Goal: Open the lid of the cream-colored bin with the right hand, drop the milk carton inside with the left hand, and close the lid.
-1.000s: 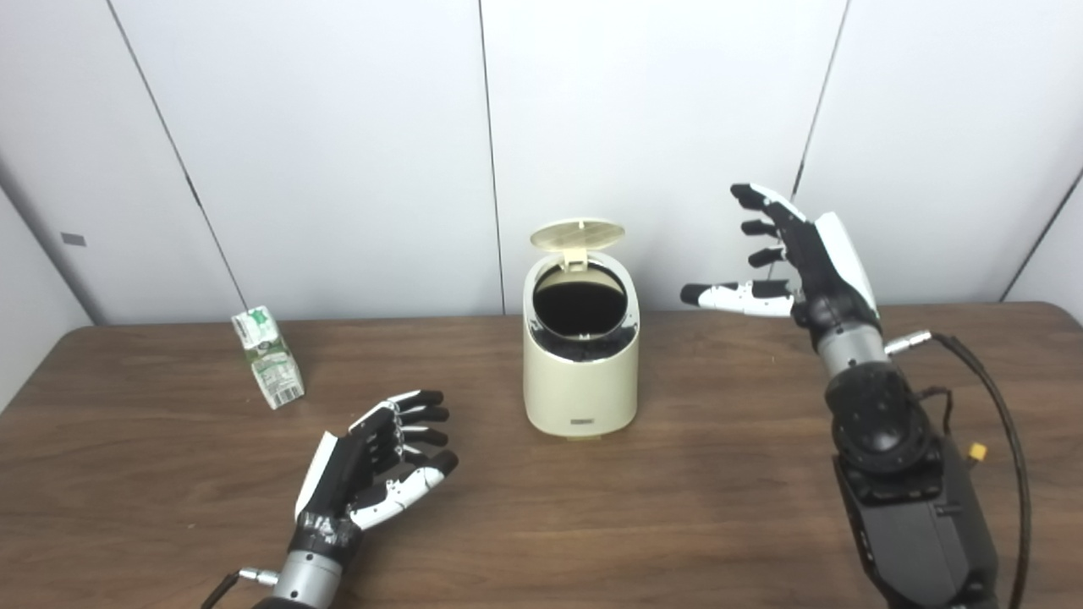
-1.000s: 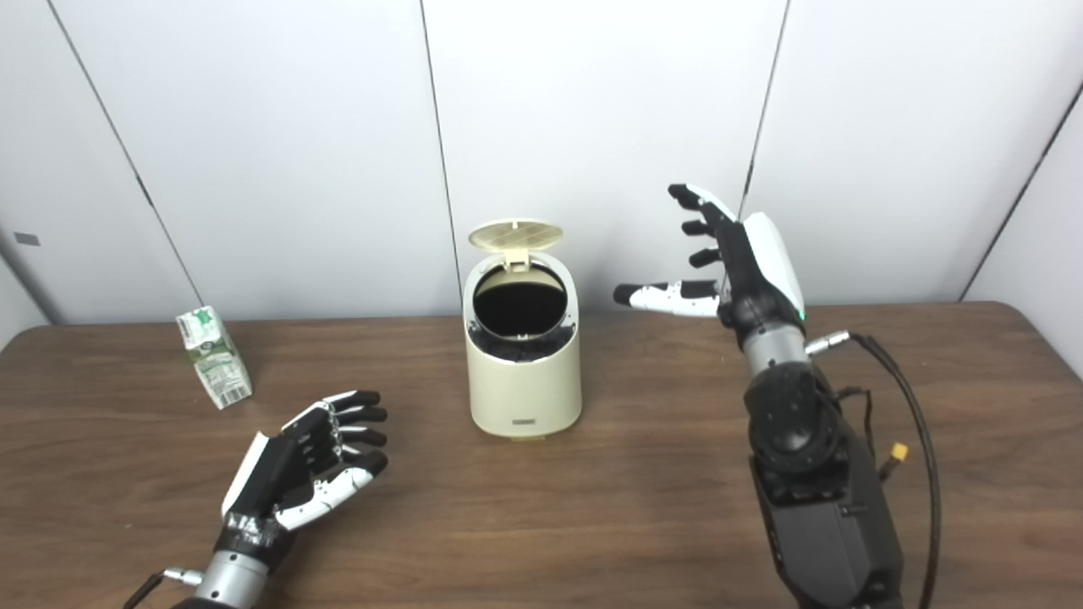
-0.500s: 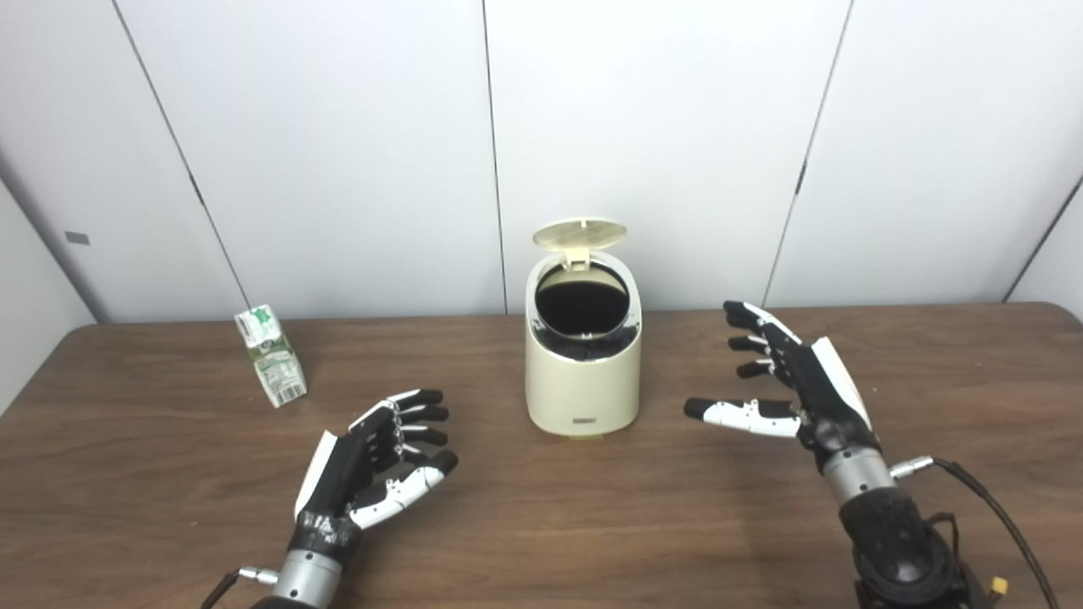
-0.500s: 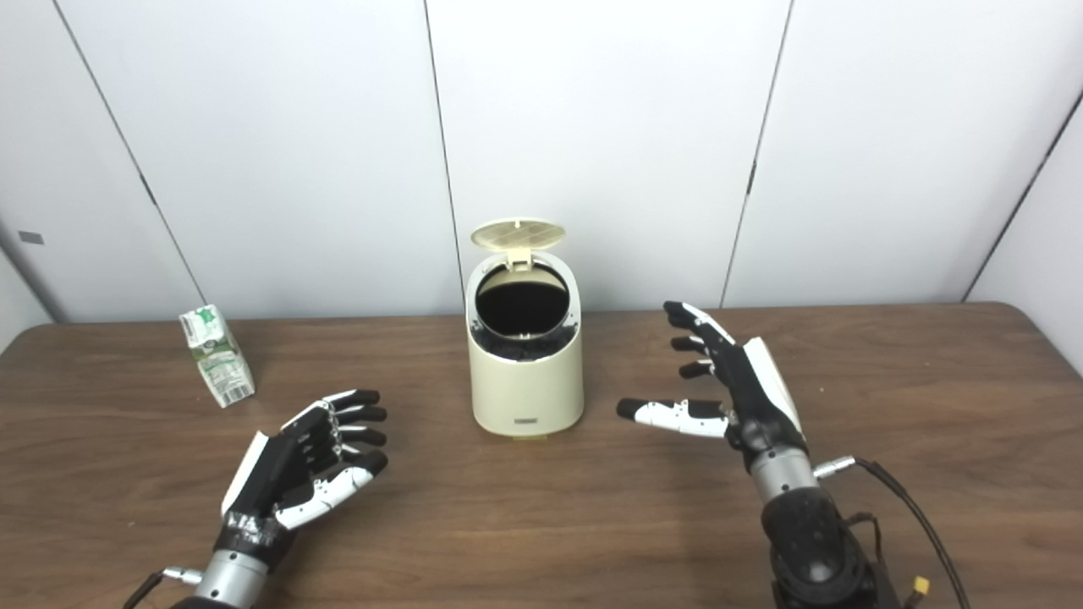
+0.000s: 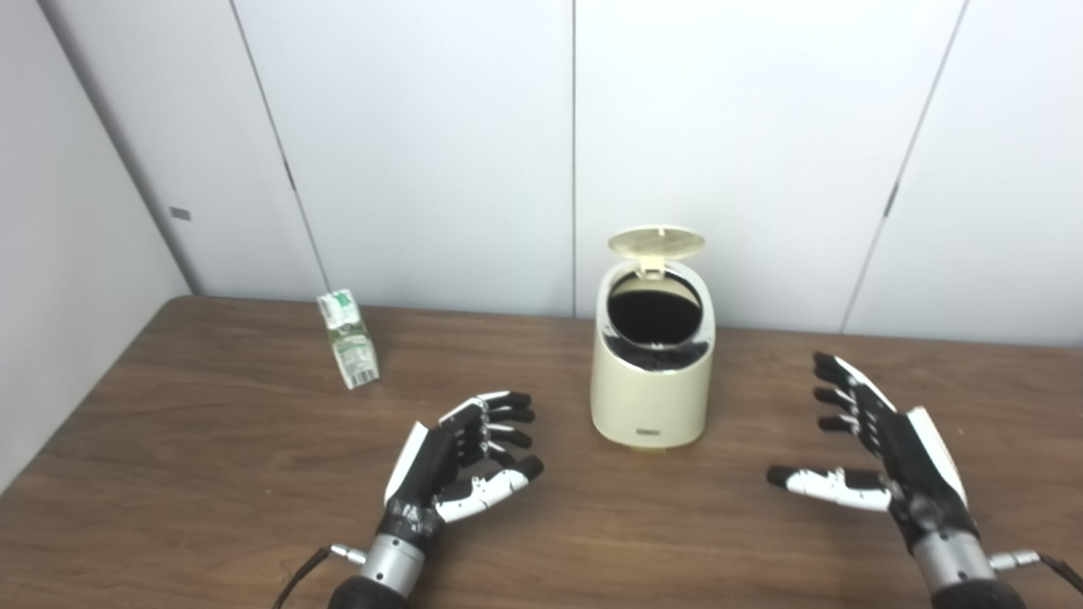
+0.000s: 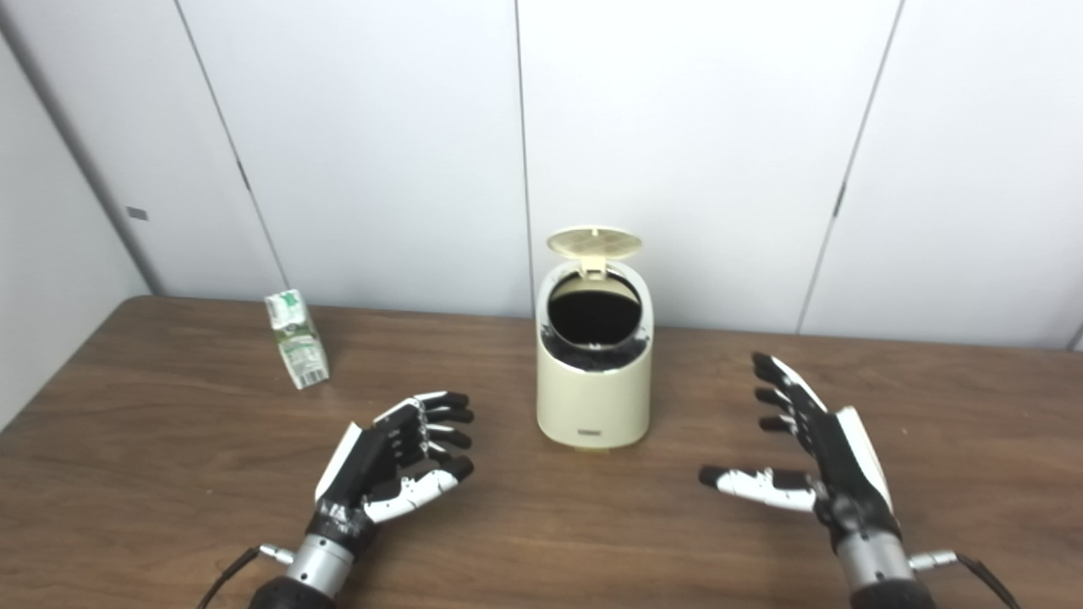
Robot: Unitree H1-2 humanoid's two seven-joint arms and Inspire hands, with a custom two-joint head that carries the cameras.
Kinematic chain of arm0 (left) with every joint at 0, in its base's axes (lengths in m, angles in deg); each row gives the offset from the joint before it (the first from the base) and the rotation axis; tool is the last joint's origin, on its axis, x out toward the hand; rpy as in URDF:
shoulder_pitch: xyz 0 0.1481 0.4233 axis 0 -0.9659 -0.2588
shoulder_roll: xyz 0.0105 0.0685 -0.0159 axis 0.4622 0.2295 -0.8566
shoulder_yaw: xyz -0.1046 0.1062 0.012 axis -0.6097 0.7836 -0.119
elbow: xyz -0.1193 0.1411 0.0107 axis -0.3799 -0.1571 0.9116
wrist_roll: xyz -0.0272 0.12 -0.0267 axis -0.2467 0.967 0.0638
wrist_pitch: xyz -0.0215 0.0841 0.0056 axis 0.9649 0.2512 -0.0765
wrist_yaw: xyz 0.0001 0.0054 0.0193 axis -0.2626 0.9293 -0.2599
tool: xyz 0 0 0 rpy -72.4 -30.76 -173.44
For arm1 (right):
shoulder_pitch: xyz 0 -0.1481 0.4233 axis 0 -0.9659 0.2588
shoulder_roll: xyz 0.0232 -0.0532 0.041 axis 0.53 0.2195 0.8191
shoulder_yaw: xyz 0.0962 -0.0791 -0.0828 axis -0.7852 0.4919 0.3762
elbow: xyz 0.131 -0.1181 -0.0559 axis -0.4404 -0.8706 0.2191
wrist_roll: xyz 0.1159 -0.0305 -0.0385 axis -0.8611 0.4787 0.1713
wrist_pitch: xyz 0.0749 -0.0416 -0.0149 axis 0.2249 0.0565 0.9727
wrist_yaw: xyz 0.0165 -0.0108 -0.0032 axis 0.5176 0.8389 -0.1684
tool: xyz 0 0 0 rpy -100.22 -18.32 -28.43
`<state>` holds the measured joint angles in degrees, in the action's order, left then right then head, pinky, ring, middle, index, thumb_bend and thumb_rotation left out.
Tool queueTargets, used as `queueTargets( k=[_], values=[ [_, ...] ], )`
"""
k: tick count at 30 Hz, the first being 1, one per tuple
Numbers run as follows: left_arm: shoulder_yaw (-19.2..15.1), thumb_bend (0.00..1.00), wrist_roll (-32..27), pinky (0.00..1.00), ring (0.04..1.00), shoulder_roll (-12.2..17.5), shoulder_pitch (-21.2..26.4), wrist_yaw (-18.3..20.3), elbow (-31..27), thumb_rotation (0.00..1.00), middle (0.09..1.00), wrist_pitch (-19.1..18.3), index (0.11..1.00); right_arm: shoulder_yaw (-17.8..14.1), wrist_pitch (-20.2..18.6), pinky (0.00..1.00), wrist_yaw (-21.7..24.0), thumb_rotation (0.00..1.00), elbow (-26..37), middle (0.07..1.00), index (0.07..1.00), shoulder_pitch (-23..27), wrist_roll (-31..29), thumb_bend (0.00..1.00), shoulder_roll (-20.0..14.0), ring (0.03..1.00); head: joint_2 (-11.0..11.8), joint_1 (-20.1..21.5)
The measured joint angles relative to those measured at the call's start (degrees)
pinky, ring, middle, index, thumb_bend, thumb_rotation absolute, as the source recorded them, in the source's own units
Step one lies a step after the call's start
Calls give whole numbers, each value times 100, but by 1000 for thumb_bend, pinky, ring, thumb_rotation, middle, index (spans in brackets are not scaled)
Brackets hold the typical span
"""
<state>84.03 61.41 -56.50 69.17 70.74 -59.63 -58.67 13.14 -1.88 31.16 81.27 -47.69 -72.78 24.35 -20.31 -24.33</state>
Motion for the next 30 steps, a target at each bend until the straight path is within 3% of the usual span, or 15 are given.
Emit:
queueTargets(
  k=[5, 8, 14, 18, 22, 30],
  values=[
    [70, 703, 89, 549, 659, -135, 45, -91, 64, 202, 734, 10, 782, 36, -140, 495, 0, 285, 229, 836, 827, -51, 143, 836, -3, 726, 168, -273],
    [12, 671, 177, 543, 657, -214, 61, -223, 83, 129, 731, 75, 774, 55, -225, 429, 0, 325, 230, 812, 802, -44, 204, 881, 5, 685, 177, -292],
    [-441, 613, 194, 527, 635, -247, 81, -633, 168, 76, 708, 940, 754, 95, -252, 342, 0, 382, 231, 777, 770, 2, 344, 912, -1, 621, 150, -344],
    [-619, 627, 500, 535, 641, -32, 80, -820, 135, 132, 708, 1109, 751, 102, -252, 307, 2, 381, 232, 767, 753, 34, 352, 920, -2, 591, 150, -380],
    [-871, 657, 635, 546, 655, 261, 84, -935, -233, 151, 715, 954, 756, 100, -259, 279, 4, 384, 231, 755, 738, 56, 351, 931, -3, 574, 159, -415],
    [-1329, 715, 678, 584, 660, 1127, 400, -935, -699, 122, 705, 35, 714, 107, -281, 253, 50, 425, 230, 741, 725, 117, 352, 957, -38, 557, 142, -441]
  ],
)
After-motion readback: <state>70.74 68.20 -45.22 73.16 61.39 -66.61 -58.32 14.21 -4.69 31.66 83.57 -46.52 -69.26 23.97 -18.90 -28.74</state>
